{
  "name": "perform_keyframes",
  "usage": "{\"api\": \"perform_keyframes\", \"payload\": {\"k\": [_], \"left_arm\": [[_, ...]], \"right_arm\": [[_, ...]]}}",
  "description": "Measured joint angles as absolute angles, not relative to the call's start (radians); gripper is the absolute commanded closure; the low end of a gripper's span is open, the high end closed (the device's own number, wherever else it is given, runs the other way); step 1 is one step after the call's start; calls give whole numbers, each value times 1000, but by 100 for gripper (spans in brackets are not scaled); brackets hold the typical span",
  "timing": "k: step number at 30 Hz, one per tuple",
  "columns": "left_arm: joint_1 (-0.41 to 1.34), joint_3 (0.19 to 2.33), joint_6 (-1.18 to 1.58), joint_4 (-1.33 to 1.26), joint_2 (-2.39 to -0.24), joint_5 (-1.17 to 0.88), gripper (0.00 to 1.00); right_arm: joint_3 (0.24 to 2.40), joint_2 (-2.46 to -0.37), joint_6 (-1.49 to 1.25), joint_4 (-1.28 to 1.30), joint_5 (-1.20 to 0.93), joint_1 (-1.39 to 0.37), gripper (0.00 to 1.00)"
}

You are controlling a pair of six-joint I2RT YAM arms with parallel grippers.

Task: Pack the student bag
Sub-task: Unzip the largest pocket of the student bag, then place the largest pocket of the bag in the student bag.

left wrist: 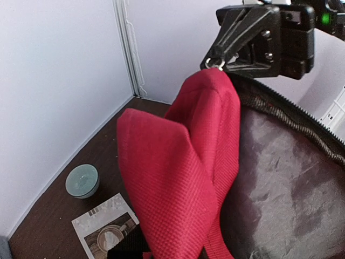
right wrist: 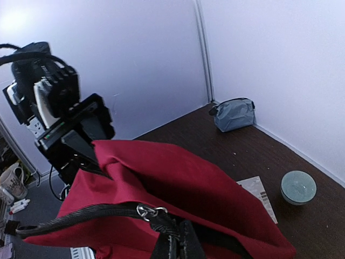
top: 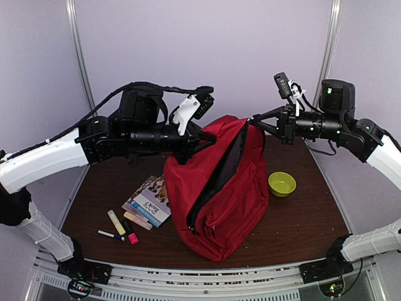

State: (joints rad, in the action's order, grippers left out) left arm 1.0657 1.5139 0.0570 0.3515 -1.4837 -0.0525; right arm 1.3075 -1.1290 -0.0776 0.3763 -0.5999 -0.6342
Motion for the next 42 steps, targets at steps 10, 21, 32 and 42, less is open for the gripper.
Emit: {"api": "perform_keyframes", "payload": {"k": [10,21,32,42], "left_arm": [[1068,1416,57,337,-1385,44,100],[1069,1397,-2,357,-1331,15,100],[1075,1438,-159,368,-1274,-162,100],[1074,1475,-181,284,-1272,-175,100]], "right_arm": [[1011,-1031,-269,249,-530,-467,100],[904,-1033,-324,177,-539,-398,100],[936,-1015,-366,86,-748,-395,100],[999,-949,-291,53,-925,-562,100]]}}
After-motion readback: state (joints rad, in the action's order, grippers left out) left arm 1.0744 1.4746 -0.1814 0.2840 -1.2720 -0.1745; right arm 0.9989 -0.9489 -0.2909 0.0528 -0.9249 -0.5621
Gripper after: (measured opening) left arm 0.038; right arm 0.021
